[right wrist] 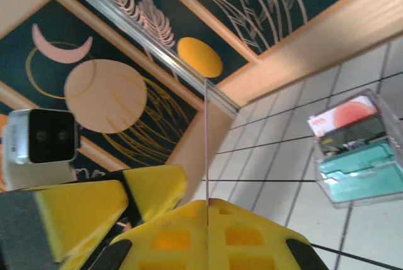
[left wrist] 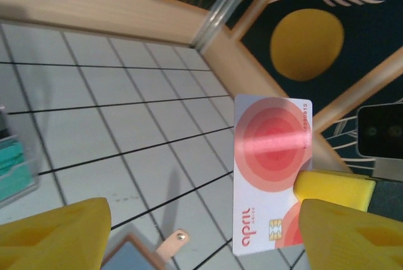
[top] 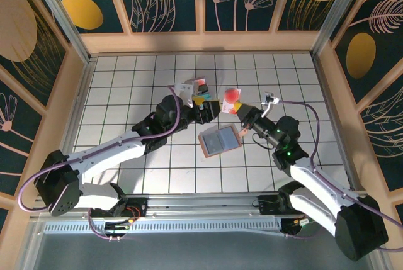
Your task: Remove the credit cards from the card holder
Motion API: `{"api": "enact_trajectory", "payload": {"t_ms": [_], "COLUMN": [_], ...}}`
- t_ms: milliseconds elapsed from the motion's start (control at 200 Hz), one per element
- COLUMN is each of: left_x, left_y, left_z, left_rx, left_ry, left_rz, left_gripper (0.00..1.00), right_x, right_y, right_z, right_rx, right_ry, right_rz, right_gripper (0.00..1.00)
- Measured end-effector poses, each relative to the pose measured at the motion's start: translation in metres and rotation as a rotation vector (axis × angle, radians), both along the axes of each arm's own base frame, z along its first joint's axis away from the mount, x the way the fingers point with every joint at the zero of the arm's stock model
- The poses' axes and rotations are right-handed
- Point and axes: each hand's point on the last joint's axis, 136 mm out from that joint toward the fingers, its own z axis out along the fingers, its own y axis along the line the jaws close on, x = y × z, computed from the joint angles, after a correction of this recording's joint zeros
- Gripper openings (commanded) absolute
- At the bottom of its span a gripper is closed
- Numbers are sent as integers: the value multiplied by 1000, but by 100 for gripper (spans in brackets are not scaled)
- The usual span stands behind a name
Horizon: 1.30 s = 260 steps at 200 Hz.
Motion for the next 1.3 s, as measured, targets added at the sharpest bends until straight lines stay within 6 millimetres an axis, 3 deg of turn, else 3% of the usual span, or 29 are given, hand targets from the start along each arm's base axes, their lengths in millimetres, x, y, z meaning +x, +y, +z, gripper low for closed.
{"api": "enact_trajectory", "payload": {"t_ms": [165,395,676,1036,1201,1301], "left_x": [-8,-19,-29,-34,-33,-33], "left_y": [-17,-31,-38,-38,-37,-36], "left_z": [15,24,36,53,52,51], "left_rx": [-64,-108,-155,-224,-222,-208], "left_ry": [-27,-47,-76,-110,-113,-124], "left_rz": [-115,-223,-296,-351,-345,-347], "left_gripper": [64,66,44,0,0,0], "right_x": [-10,-17,-23,-22,-19,-18], "right_y": [4,6,7,8,10,11], "right_z": [19,33,43,50,49,47], "right_rx": [55,97,127,192,211,210], "right_ry": [-58,-93,-118,-135,-130,-123], "right_rz": [53,93,119,163,181,186], "right_gripper": [0,0,0,0,0,26]}}
